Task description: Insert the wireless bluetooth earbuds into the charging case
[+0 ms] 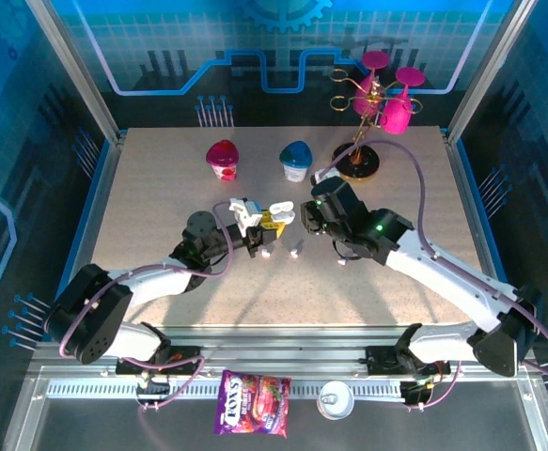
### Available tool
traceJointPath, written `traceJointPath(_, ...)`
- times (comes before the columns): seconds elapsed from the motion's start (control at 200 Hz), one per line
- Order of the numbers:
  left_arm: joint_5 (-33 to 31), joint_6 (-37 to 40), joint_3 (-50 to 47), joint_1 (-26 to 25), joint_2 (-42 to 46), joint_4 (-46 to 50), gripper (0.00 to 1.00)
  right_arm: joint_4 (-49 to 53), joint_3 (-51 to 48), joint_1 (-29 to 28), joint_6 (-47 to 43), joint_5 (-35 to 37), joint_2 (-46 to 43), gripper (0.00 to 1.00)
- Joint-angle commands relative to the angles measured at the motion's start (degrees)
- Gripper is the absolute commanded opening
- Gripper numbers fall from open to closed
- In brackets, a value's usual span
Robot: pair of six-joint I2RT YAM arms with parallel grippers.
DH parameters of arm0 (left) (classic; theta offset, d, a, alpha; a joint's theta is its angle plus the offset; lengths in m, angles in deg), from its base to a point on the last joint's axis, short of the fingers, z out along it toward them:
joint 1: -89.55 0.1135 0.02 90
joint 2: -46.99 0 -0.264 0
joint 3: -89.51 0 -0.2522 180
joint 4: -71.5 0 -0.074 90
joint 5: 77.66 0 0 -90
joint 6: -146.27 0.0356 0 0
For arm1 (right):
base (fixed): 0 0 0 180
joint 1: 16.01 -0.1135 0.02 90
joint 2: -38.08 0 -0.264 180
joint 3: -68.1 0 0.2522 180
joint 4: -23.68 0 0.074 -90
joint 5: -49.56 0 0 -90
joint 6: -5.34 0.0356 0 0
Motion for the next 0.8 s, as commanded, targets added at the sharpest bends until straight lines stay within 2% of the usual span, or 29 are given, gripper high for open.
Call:
traceJointPath(0.0, -3.7, -1.7, 2.5, -1.5, -1.4, -1.5, 0.0, -5.1, 0.1, -1.2, -2.5, 1.2, -1.6, 0.29)
traceJointPath(0.33, -7.8, -5.2, 5.1, -3.1, -2.1, 1.4, 0.0, -10.8, 0.8, -2.8, -4.6, -1.3, 0.1, 0.29)
traceJointPath(0.795, -7.9, -10.1, 5.3, -4.6, -3.3, -1.6, 0.0, -13.3, 1.1, -2.8, -3.9, -4.7, 3.5, 0.29)
